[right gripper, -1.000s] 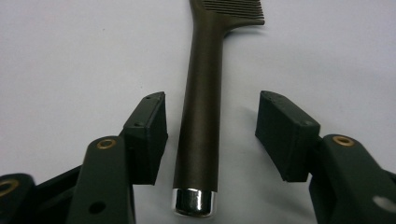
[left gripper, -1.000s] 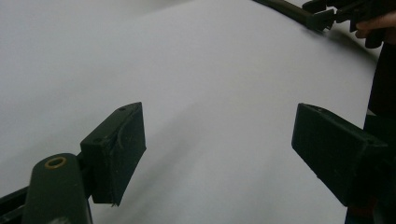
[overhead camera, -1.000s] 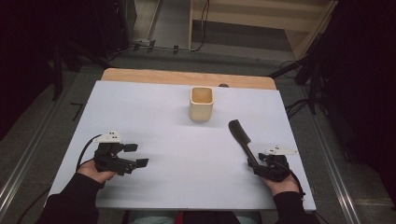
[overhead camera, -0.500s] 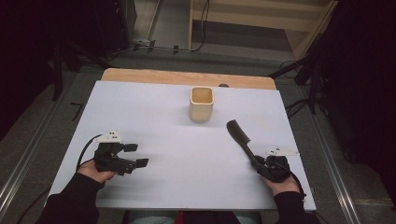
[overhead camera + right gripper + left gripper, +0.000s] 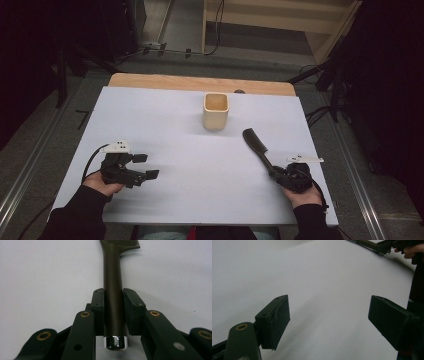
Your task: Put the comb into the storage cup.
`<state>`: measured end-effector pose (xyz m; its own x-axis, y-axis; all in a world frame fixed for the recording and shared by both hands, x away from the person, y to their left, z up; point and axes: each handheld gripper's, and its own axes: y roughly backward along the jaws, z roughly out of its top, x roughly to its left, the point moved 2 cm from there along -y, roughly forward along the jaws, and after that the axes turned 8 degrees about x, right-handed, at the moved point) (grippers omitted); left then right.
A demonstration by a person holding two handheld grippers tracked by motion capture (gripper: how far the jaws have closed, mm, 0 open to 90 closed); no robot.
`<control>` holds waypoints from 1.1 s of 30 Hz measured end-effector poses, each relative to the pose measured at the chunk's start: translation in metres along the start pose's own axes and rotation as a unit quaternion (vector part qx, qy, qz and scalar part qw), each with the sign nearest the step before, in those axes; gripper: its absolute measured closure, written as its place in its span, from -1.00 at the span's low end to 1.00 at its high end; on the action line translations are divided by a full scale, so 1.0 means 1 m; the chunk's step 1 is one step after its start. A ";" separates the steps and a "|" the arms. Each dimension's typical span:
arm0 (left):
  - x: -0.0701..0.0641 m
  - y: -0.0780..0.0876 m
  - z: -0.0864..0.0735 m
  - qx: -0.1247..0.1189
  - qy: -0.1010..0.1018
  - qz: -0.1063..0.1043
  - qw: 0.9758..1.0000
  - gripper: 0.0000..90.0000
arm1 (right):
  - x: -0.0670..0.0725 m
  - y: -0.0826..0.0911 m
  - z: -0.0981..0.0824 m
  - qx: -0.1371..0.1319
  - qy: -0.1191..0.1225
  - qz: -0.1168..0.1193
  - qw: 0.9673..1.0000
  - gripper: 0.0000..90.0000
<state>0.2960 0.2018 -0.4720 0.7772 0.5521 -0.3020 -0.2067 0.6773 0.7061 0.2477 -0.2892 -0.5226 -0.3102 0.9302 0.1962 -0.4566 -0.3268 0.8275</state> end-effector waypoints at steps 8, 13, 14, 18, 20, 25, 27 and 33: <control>0.000 -0.001 0.000 0.001 0.001 0.000 1.000 -0.60 | -0.002 0.010 0.004 -0.018 -0.012 0.005 1.000 0.56; 0.000 0.000 0.000 -0.002 0.000 0.003 1.000 -0.56 | 0.004 0.018 0.007 -0.034 -0.009 0.008 0.999 0.56; 0.000 0.000 0.000 -0.002 0.002 0.002 1.000 -0.56 | 0.006 0.020 0.007 -0.039 -0.013 0.015 0.999 0.56; 0.000 0.000 0.000 0.000 0.002 0.003 1.000 -0.56 | 0.016 0.028 0.008 -0.052 -0.003 0.026 0.998 0.56; 0.000 0.000 0.000 0.000 0.001 0.003 1.000 -0.56 | 0.021 0.031 0.008 -0.057 0.006 0.032 0.998 0.56; 0.000 0.000 0.000 0.000 0.003 0.002 1.000 -0.56 | 0.033 0.032 0.010 -0.054 0.030 0.042 0.997 0.56; 0.000 0.000 0.000 -0.001 0.003 0.001 1.000 -0.56 | 0.036 0.032 0.011 -0.053 0.038 0.048 0.997 0.56; -0.001 0.000 -0.001 0.000 0.006 0.001 1.000 -0.56 | 0.038 0.032 0.013 -0.056 0.040 0.054 0.996 0.56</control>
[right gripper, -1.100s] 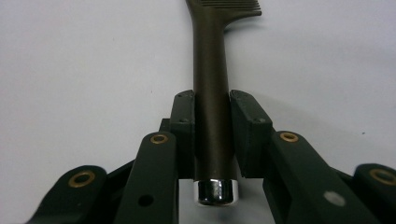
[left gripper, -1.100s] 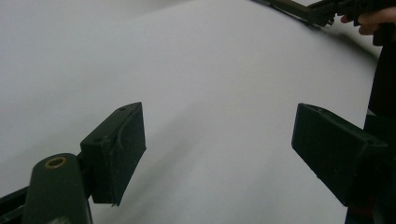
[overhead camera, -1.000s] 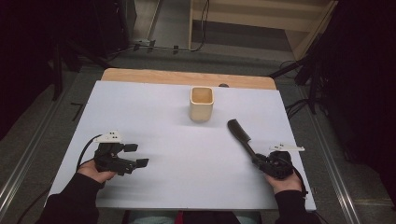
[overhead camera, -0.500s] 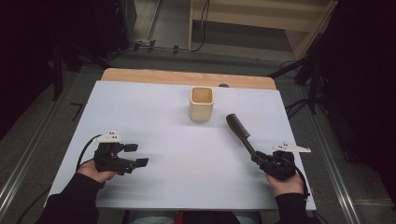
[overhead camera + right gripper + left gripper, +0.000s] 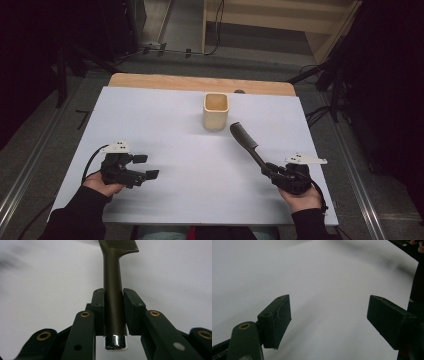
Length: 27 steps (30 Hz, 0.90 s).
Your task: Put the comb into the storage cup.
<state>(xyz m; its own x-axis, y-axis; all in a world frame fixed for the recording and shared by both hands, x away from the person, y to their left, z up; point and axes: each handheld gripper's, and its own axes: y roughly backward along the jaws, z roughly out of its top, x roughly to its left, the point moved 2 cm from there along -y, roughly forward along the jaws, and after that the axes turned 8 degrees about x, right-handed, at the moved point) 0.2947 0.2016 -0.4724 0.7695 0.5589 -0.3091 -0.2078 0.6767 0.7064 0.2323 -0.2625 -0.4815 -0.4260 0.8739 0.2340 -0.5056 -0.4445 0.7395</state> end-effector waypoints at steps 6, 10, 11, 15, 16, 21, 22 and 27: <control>-0.005 -0.005 0.008 -0.001 0.006 -0.008 1.000 -0.56 | 0.001 0.002 0.003 -0.001 -0.006 -0.004 1.000 0.56; -0.011 -0.004 0.021 -0.012 0.007 -0.008 1.000 -0.56 | 0.005 0.004 0.005 -0.002 -0.010 -0.011 1.000 0.56; -0.012 -0.004 0.025 -0.012 0.008 -0.009 1.000 -0.56 | 0.006 0.004 0.006 -0.003 -0.011 -0.013 1.000 0.56; -0.017 -0.006 0.038 -0.010 0.018 -0.021 1.000 -0.56 | 0.010 0.005 0.008 -0.003 -0.023 -0.025 0.999 0.56; -0.017 -0.007 0.041 -0.009 0.018 -0.023 1.000 -0.56 | 0.010 0.006 0.009 -0.003 -0.029 -0.027 0.999 0.56; -0.021 -0.016 0.056 0.008 0.017 -0.031 0.999 -0.56 | 0.011 0.009 0.010 -0.007 -0.050 -0.046 0.998 0.56; -0.022 -0.018 0.059 0.010 0.018 -0.029 0.999 -0.56 | 0.012 0.010 0.011 -0.009 -0.050 -0.052 0.997 0.56; -0.027 -0.028 0.073 0.017 0.013 -0.032 0.999 -0.56 | 0.020 0.010 0.015 -0.010 -0.052 -0.075 0.996 0.56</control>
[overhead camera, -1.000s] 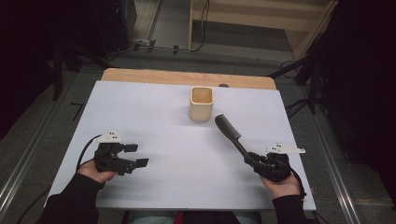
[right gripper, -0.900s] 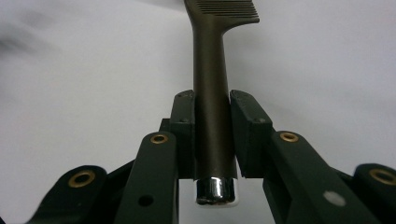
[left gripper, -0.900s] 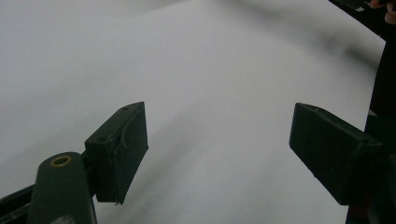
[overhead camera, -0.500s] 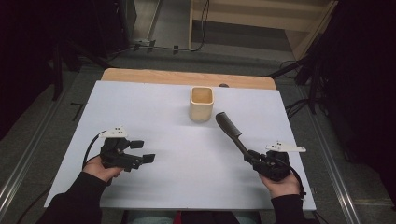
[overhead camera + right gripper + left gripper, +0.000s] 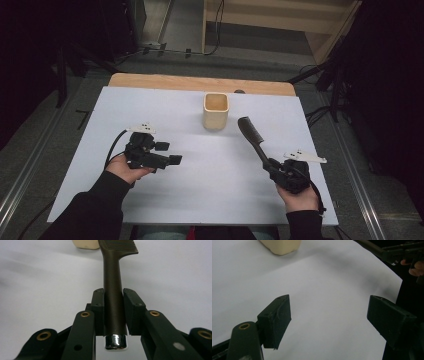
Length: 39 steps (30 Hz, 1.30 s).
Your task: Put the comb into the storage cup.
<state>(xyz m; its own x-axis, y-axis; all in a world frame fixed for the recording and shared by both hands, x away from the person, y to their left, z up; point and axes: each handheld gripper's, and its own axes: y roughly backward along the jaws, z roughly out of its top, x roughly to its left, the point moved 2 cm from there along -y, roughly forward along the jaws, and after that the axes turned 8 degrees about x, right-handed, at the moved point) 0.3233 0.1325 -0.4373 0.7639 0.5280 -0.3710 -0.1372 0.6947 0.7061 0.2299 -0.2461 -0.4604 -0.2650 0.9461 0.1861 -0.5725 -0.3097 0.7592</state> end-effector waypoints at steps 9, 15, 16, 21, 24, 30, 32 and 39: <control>-0.012 -0.017 0.024 0.001 -0.012 -0.011 1.000 -0.56 | 0.017 -0.005 0.004 -0.009 -0.026 -0.013 1.000 0.56; -0.017 -0.028 0.036 0.001 -0.005 -0.024 1.000 -0.56 | 0.025 -0.004 0.004 -0.037 -0.037 -0.022 0.998 0.56; -0.017 -0.030 0.038 0.001 -0.003 -0.025 1.000 -0.56 | 0.026 -0.004 0.004 -0.043 -0.039 -0.023 0.998 0.56; -0.021 -0.037 0.046 0.003 0.001 -0.031 1.000 -0.52 | 0.030 -0.005 0.002 -0.060 -0.050 -0.025 0.997 0.56; -0.023 -0.040 0.050 0.002 0.002 -0.034 0.999 -0.52 | 0.032 -0.006 0.001 -0.069 -0.050 -0.037 0.996 0.56; -0.027 -0.048 0.055 0.001 0.007 -0.039 0.999 -0.52 | 0.039 -0.009 -0.002 -0.098 -0.053 -0.046 0.993 0.56; -0.028 -0.050 0.056 -0.001 0.009 -0.042 0.999 -0.52 | 0.042 -0.011 -0.004 -0.107 -0.053 -0.046 0.992 0.56; -0.032 -0.056 0.062 -0.001 0.010 -0.044 0.999 -0.52 | 0.049 -0.021 -0.009 -0.127 -0.064 -0.048 0.989 0.56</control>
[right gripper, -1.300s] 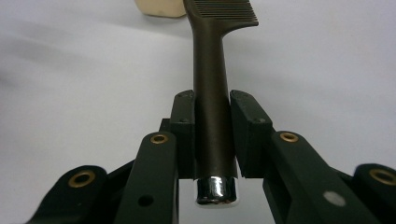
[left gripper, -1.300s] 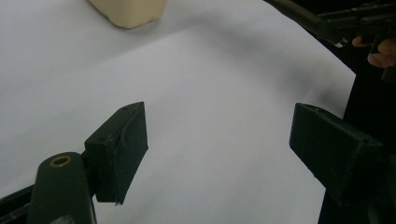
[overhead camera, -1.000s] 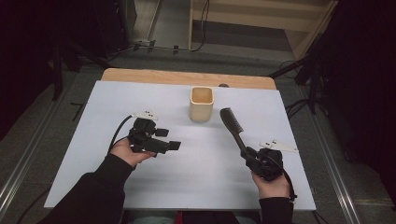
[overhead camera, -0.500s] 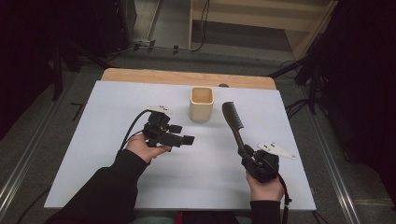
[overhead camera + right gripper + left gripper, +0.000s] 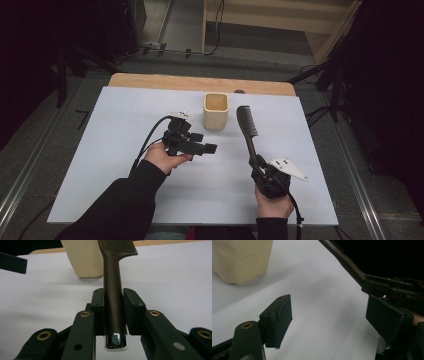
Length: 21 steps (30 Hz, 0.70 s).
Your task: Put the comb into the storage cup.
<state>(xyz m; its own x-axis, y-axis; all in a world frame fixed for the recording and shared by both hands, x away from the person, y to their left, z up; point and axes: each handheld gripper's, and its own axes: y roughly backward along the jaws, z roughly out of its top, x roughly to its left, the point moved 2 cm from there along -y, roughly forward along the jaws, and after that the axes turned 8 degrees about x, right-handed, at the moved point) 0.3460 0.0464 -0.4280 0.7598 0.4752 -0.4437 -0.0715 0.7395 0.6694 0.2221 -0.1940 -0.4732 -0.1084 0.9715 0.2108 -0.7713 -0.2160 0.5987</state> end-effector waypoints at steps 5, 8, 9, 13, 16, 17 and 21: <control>-0.002 -0.004 0.004 -0.004 0.001 -0.001 1.000 -0.52 | 0.002 -0.003 -0.004 -0.012 -0.005 -0.005 1.000 0.56; -0.005 -0.008 0.007 -0.004 -0.001 0.003 1.000 -0.52 | 0.003 -0.003 -0.005 -0.024 -0.006 -0.011 1.000 0.56; -0.006 -0.009 0.008 -0.002 -0.004 0.003 1.000 -0.52 | 0.003 -0.004 -0.005 -0.026 -0.007 -0.010 1.000 0.56; -0.010 -0.016 0.014 -0.002 -0.005 0.000 1.000 -0.52 | 0.006 -0.006 -0.009 -0.033 -0.008 -0.012 0.999 0.56; -0.014 -0.022 0.018 -0.006 -0.002 -0.003 1.000 -0.52 | 0.008 -0.008 -0.011 -0.039 -0.008 -0.017 0.999 0.56; -0.015 -0.024 0.020 -0.007 -0.001 -0.007 1.000 -0.52 | 0.009 -0.009 -0.012 -0.041 -0.006 -0.022 0.999 0.56; -0.020 -0.031 0.025 -0.006 -0.002 -0.011 1.000 -0.52 | 0.012 -0.009 -0.014 -0.056 -0.006 -0.025 0.998 0.56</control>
<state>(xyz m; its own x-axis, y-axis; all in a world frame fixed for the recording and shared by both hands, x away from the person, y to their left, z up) 0.3492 0.0026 -0.4251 0.7637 0.4574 -0.4556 -0.0624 0.7548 0.6530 0.2188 -0.1786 -0.4872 -0.0603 0.9795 0.1920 -0.8407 -0.1535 0.5193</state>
